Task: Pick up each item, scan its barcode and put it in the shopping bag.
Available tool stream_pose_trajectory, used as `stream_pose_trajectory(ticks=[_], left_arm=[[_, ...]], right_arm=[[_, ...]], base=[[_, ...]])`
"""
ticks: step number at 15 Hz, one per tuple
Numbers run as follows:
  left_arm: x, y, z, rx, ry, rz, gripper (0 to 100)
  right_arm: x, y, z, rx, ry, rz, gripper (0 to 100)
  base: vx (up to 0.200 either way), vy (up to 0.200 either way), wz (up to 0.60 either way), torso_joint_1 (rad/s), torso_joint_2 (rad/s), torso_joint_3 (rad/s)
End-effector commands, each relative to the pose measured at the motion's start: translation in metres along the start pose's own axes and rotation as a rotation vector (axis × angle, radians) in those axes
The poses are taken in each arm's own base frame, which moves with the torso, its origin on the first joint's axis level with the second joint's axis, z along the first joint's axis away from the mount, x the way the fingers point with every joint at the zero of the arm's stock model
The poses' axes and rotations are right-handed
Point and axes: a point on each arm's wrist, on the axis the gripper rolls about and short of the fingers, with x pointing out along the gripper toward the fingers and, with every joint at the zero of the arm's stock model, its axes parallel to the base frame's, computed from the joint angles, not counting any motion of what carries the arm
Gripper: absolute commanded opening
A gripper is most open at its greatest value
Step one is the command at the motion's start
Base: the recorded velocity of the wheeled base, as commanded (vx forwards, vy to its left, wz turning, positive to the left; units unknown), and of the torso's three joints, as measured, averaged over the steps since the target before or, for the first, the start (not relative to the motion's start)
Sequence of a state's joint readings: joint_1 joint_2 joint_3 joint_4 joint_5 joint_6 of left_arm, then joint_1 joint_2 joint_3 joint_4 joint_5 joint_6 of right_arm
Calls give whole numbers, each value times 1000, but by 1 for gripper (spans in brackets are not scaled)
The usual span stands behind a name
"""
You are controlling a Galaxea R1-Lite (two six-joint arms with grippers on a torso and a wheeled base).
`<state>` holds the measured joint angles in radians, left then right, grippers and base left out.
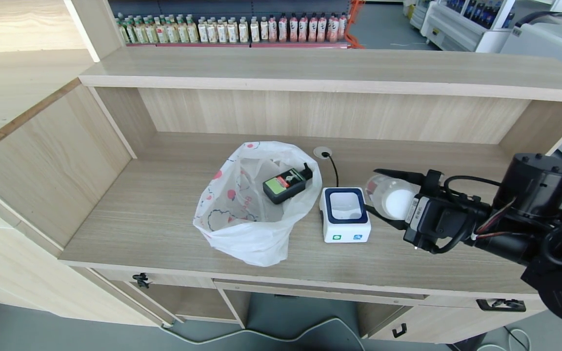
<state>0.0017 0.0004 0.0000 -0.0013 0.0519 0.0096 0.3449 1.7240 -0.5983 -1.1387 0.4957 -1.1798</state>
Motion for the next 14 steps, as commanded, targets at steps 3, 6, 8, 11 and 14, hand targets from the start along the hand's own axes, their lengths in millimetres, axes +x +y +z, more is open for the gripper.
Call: stream_pose_trajectory(ticks=[3, 6, 8, 11, 14], left_arm=[[0, 0, 0, 0, -1, 0, 100], [0, 0, 0, 0, -1, 0, 100], [0, 0, 0, -2, -1, 0, 100], [0, 0, 0, 0, -1, 0, 100], [0, 0, 0, -2, -1, 0, 100]], right_arm=[[10, 11, -9, 16, 8, 28, 0], [19, 10, -14, 14, -3, 28, 0], [27, 11, -15, 12, -14, 30, 0], [36, 14, -16, 5, -29, 36, 0], [46, 17, -18, 2, -38, 38, 0]], base=[[0, 0, 0, 0, 0, 0], [0, 0, 0, 0, 0, 0], [0, 0, 0, 0, 0, 0], [0, 0, 0, 0, 0, 0], [0, 0, 0, 0, 0, 0]])
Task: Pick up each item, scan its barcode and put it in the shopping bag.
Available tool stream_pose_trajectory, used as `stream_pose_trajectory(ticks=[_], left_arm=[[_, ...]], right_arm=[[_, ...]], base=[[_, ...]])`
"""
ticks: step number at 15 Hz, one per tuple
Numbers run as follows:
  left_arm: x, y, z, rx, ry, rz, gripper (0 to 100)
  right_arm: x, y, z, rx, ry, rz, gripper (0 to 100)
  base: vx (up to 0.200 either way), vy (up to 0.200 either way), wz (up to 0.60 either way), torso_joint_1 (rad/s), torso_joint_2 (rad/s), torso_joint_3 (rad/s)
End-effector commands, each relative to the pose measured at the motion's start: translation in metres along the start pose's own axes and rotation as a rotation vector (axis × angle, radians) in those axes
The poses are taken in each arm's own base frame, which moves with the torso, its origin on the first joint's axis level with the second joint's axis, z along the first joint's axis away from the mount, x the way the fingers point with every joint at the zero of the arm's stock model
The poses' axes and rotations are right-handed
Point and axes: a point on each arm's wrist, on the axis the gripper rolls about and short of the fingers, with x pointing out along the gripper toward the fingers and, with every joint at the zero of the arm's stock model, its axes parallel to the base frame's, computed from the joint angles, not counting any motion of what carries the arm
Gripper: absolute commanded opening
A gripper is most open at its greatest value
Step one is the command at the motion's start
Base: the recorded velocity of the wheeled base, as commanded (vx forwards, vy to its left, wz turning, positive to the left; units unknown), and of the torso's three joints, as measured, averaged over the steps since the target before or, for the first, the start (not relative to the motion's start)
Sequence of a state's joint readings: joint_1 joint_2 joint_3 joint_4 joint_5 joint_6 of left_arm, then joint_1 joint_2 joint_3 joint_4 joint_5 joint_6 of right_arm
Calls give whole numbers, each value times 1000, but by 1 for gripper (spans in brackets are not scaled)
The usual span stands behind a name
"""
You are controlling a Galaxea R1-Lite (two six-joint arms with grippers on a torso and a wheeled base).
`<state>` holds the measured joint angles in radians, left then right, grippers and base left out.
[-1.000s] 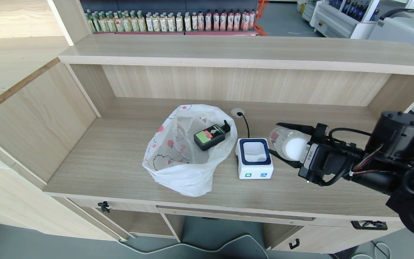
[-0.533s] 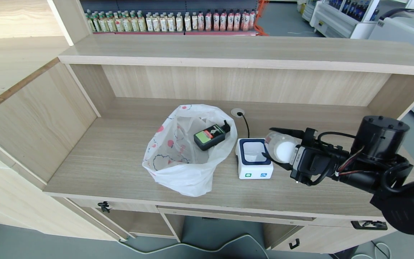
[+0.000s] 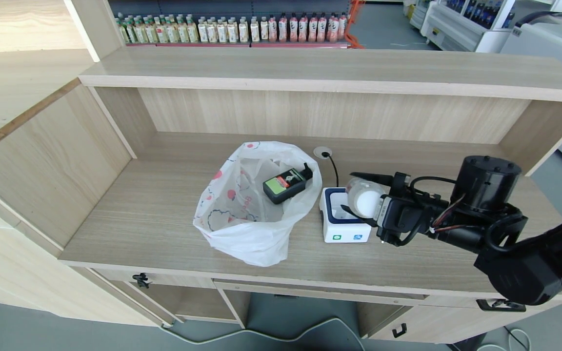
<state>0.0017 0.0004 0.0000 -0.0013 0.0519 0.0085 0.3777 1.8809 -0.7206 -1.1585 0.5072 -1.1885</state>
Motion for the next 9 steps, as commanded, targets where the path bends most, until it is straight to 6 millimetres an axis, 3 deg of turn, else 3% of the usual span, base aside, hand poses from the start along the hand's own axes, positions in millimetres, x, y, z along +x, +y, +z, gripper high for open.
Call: stream_pose_trajectory(ticks=[1, 9], left_arm=[[0, 0, 0, -1, -1, 0, 100], [0, 0, 0, 1, -1, 0, 100]], right_arm=[[7, 4, -4, -1, -2, 9, 0], [8, 6, -6, -7, -9, 12, 0]], base=[[0, 0, 0, 0, 0, 0], [0, 0, 0, 0, 0, 0]])
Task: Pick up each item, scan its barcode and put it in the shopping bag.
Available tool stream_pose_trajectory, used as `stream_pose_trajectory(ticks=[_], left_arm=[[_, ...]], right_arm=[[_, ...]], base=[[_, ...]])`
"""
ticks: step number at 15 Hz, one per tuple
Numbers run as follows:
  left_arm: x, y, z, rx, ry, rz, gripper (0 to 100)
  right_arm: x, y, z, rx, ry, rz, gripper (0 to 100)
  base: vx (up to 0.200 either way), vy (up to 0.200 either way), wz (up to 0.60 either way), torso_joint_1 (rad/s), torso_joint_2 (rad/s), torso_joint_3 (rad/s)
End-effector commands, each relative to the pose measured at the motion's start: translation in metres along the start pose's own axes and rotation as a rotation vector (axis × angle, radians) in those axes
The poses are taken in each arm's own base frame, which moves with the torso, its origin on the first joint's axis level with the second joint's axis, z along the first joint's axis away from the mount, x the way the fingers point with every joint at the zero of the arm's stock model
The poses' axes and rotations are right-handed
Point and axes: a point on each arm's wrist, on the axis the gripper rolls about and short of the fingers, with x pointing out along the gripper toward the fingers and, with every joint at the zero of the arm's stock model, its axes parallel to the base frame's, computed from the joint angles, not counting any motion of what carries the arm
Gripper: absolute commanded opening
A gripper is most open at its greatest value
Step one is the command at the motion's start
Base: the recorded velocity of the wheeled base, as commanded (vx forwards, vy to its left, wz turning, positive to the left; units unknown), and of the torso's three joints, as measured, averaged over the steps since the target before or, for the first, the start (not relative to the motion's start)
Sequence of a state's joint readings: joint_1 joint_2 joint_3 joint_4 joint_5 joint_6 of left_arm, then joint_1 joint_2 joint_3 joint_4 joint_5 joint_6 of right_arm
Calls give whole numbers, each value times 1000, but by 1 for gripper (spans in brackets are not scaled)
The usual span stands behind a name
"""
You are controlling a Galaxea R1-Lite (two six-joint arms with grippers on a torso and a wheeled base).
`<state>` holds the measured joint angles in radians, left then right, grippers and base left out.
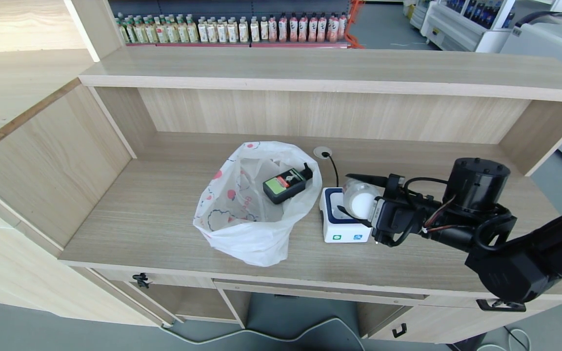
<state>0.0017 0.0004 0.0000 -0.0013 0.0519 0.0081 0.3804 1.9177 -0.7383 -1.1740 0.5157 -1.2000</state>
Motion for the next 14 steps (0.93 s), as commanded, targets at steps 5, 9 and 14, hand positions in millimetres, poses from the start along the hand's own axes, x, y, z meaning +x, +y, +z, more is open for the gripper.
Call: stream_pose_trajectory(ticks=[5, 9, 14], left_arm=[[0, 0, 0, 1, -1, 0, 100], [0, 0, 0, 1, -1, 0, 100], [0, 0, 0, 1, -1, 0, 100]], right_arm=[[1, 2, -2, 5, -1, 8, 0], [1, 2, -2, 5, -1, 8, 0], [0, 3, -2, 9, -10, 16, 0]], base=[[0, 0, 0, 0, 0, 0], [0, 0, 0, 0, 0, 0], [0, 0, 0, 0, 0, 0]])
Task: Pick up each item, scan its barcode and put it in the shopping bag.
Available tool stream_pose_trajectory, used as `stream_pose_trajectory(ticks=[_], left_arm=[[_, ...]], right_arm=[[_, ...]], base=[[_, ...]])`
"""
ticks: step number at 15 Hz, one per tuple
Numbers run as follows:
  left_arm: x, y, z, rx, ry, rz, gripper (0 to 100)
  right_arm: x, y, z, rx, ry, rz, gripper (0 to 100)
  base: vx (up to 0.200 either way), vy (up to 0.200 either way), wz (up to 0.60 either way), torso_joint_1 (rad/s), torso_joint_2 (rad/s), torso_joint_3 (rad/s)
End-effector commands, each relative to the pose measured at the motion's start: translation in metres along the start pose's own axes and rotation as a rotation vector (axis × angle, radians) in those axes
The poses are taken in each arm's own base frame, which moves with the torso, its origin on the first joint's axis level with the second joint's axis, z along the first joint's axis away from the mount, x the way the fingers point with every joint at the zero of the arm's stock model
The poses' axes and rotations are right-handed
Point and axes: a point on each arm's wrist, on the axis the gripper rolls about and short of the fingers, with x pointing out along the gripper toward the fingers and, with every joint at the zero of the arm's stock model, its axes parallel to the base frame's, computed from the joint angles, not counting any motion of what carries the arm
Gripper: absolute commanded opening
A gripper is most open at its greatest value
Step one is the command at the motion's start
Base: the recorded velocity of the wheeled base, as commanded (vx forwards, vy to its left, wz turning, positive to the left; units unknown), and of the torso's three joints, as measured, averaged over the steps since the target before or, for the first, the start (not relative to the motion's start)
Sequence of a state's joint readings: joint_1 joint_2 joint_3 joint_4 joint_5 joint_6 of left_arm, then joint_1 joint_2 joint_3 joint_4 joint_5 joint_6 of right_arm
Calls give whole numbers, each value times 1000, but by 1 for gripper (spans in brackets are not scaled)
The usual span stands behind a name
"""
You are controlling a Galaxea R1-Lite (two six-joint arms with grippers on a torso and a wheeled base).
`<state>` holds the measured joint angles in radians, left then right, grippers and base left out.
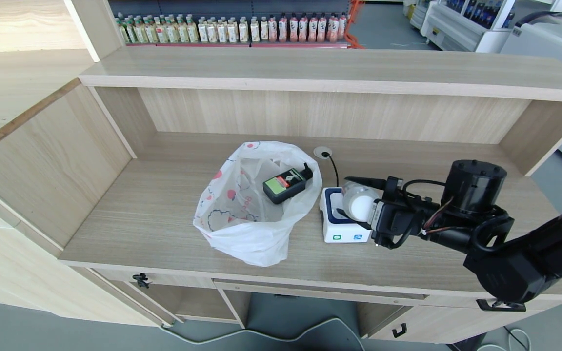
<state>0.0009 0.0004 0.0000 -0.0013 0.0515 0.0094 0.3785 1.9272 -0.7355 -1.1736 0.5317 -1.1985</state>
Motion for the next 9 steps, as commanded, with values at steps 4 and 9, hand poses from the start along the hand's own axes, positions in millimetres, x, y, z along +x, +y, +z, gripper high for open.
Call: stream_pose_trajectory(ticks=[4, 9], left_arm=[[0, 0, 0, 0, -1, 1, 100], [0, 0, 0, 0, -1, 1, 100]], right_arm=[[-1, 1, 1, 5, -7, 6, 0], [-1, 1, 1, 4, -7, 6, 0]], base=[[0, 0, 0, 0, 0, 0], [0, 0, 0, 0, 0, 0]])
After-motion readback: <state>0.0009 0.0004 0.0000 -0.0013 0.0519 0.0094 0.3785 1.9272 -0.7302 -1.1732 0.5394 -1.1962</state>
